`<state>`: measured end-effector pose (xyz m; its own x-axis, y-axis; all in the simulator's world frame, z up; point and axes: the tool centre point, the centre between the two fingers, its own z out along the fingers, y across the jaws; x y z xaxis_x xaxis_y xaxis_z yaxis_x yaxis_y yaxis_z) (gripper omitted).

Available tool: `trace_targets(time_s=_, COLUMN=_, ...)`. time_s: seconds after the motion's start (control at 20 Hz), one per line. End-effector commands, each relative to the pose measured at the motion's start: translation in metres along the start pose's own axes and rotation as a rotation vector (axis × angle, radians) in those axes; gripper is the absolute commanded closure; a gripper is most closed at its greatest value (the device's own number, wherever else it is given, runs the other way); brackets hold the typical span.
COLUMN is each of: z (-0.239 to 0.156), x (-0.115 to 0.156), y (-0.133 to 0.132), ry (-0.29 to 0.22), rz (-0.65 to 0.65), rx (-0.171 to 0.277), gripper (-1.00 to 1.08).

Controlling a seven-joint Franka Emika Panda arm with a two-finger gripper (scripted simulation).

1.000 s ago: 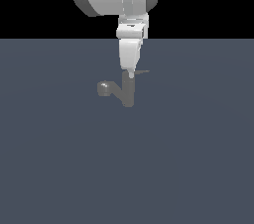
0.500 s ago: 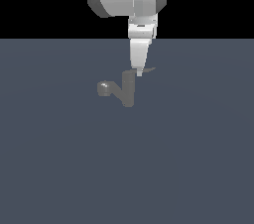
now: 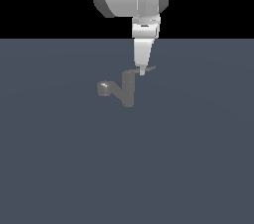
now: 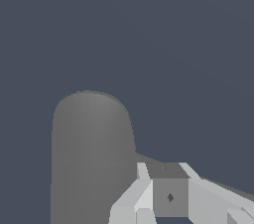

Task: Turn on the faucet by rotating a designated handle.

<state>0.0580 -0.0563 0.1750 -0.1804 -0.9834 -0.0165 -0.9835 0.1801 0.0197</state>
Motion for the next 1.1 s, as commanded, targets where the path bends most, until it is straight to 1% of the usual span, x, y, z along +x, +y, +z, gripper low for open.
trace_targets(time_s=0.0, z=0.001, x=0.009, y=-0.015, ry=0.005, rz=0.011, rx=0.02, gripper=1.08)
trace_targets(time_s=1.05, z=0.0, x=0.039, y=-0.063, ry=0.016, rz=0.039, rx=0.02, gripper=1.08)
